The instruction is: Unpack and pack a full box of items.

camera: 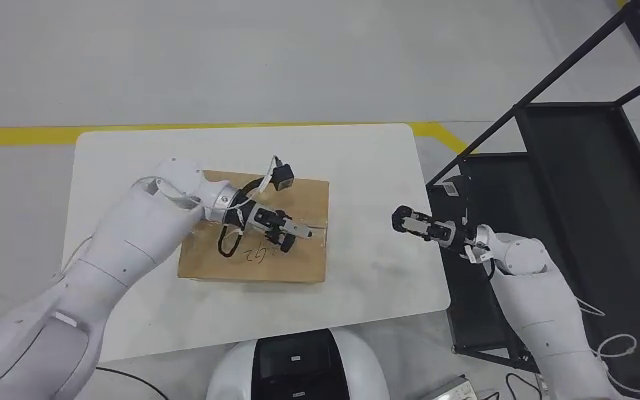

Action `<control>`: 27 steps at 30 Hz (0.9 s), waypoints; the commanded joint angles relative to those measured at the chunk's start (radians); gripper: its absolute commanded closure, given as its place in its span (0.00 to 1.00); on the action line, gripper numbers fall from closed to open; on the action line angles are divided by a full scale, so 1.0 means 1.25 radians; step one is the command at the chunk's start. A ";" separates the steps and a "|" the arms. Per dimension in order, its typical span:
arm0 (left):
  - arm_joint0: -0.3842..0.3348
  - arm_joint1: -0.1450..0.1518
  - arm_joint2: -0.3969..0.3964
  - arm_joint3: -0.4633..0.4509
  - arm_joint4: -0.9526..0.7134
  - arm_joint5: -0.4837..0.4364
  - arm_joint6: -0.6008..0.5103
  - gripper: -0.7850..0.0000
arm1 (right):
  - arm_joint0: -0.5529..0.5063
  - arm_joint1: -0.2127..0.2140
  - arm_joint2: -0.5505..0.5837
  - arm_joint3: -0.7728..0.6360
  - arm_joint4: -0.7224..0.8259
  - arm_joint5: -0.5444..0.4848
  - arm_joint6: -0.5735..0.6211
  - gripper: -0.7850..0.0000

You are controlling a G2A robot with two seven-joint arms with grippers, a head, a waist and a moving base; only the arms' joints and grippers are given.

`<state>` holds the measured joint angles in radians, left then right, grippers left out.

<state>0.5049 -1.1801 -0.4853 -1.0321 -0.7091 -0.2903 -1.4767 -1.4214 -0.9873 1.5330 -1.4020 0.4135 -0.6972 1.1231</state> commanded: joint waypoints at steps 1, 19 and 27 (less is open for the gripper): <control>-0.009 -0.017 0.013 0.016 0.005 -0.005 0.009 0.00 | -0.005 0.006 0.000 0.003 0.003 -0.005 -0.005 0.00; -0.062 -0.086 0.001 0.244 0.007 -0.027 -0.015 0.00 | 0.011 0.049 -0.074 -0.014 0.016 -0.035 -0.035 0.00; -0.035 -0.033 -0.052 0.219 0.077 -0.014 -0.028 0.00 | 0.033 0.065 -0.114 -0.010 0.023 -0.046 -0.046 0.00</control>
<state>0.4549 -1.2311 -0.5415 -0.7461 -0.6274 -0.3069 -1.5134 -1.3828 -0.9080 1.3954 -1.4151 0.4421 -0.7532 1.0670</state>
